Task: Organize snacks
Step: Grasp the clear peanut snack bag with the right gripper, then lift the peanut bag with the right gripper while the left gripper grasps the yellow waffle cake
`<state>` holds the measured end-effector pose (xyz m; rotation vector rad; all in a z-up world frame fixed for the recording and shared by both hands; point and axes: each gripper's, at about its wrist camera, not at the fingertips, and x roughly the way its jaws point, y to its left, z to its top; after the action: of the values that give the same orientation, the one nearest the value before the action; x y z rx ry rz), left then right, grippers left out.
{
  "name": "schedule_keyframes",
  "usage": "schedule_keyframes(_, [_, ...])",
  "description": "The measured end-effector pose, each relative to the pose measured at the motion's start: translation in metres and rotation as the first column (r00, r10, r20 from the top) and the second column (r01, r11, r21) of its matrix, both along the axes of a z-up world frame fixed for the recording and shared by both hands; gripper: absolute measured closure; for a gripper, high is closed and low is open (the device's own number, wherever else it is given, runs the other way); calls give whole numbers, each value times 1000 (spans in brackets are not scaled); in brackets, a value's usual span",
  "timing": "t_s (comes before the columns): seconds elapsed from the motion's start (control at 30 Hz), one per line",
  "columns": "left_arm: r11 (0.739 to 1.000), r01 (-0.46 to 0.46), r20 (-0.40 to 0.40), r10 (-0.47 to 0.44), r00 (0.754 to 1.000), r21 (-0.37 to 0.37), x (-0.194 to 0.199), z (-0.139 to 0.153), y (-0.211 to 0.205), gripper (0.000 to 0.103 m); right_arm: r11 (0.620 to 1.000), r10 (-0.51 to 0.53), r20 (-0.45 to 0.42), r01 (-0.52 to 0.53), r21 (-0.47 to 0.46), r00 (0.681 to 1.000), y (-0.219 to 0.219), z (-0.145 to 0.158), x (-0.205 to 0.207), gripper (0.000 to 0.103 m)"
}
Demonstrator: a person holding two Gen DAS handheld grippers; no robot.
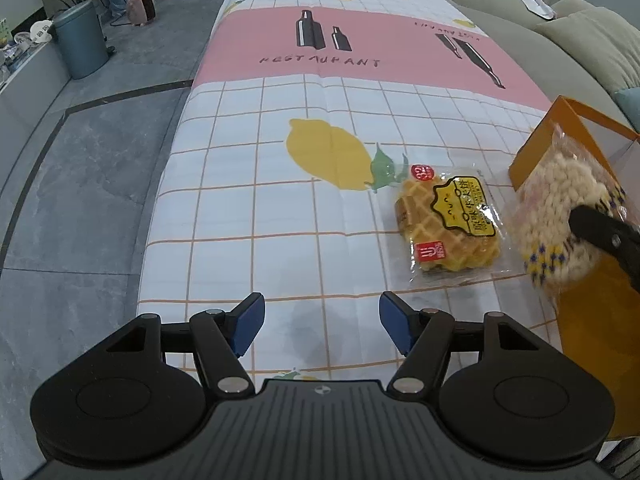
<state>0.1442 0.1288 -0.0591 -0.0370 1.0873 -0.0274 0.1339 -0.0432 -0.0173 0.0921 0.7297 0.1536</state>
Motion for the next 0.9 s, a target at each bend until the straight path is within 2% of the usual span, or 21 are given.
schedule_keyframes(0.13, [1000,-6,8,6,1000,3,-1,3,-3,26,994,22,-55,-17,106,998,-5,1,-10,83])
schedule_keyframes(0.23, [1000,-11,11,11,1000,0,-1,4,-3,26,992,49,-77,-39,120,996,0,-1,-19,83])
schedule_keyframes(0.43, [1000,-13,8,13,1000,0,-1,4,-3,26,993,96,-135,-86,75,986,13,-20,-33,83])
schedule_keyframes(0.57, [1000,-28,7,28,1000,-7,1,4,0,26,993,120,-148,-120,8,982,24,-30,-40,82])
schedule_keyframes(0.67, [999,-37,7,37,999,-12,1,4,2,26,993,117,-192,-114,26,974,26,-47,-39,82])
schedule_keyframes(0.83, [1000,-22,6,22,1000,-13,1,5,2,27,986,150,-186,-162,-48,971,42,-68,-42,82])
schedule_keyframes(0.9, [999,-26,6,26,1000,-27,1,5,4,27,987,147,-181,-157,-44,973,44,-73,-43,82])
